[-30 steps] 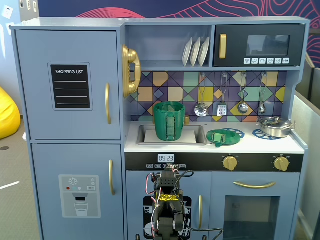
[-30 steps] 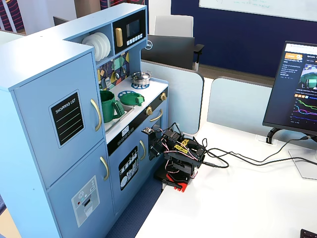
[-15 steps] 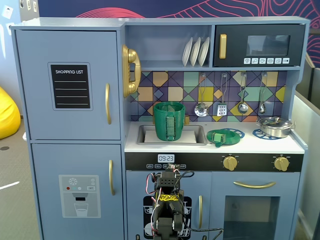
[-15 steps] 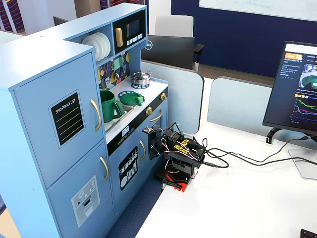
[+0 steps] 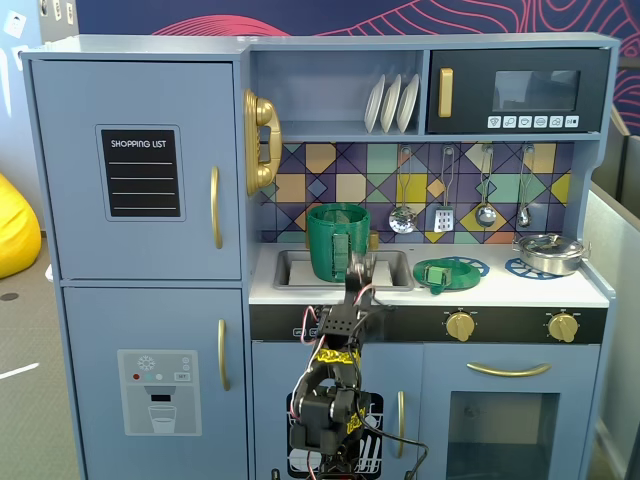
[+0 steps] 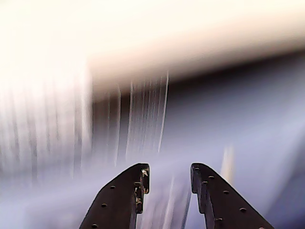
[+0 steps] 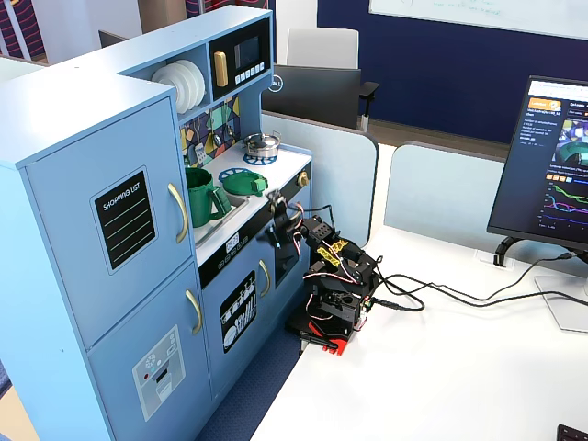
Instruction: Pick up the lid from the counter and put it on the green recipient
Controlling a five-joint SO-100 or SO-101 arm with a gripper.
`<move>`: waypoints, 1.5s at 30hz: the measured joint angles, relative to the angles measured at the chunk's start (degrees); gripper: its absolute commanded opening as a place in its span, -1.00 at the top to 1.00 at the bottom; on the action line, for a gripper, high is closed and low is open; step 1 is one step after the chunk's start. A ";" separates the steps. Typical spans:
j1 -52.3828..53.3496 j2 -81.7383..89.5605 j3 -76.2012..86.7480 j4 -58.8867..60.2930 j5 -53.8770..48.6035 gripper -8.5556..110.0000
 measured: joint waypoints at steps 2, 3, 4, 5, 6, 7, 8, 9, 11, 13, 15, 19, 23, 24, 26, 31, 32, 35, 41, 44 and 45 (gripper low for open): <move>2.55 -0.53 -2.99 -5.01 -1.67 0.59; 3.96 -0.79 -4.22 -6.15 -2.02 0.50; 5.36 -1.05 -5.10 -7.38 -2.11 0.44; 6.77 -1.14 -5.80 -8.53 -2.11 0.38; 8.09 -1.14 -6.24 -9.58 -2.11 0.31; 9.40 -1.14 -6.50 -10.90 -2.11 0.26; 10.63 -1.32 -6.59 -12.66 -2.11 0.23; 11.87 -1.58 -6.59 -14.77 -2.02 0.20; 13.97 -2.46 -6.59 -18.81 -1.93 0.18; 15.47 -3.78 -6.59 -21.53 -1.58 0.18; 16.44 -5.71 -6.59 -23.73 -1.58 0.20; 17.49 -10.28 -6.59 -28.04 -1.58 0.20; 18.54 -16.00 -6.59 -32.96 -1.58 0.22; 18.72 -17.75 -6.94 -33.93 -1.58 0.21; 19.25 -21.45 -8.53 -35.77 -1.58 0.20; 20.30 -29.97 -13.45 -38.85 -1.58 0.22; 20.30 -31.46 -14.68 -39.02 -1.58 0.22; 20.30 -35.07 -17.67 -39.02 -1.58 0.22; 20.30 -40.87 -21.27 -39.37 -1.58 0.23; 20.21 -43.59 -22.59 -39.37 -1.58 0.25; 20.21 -44.47 -23.03 -39.37 -1.58 0.25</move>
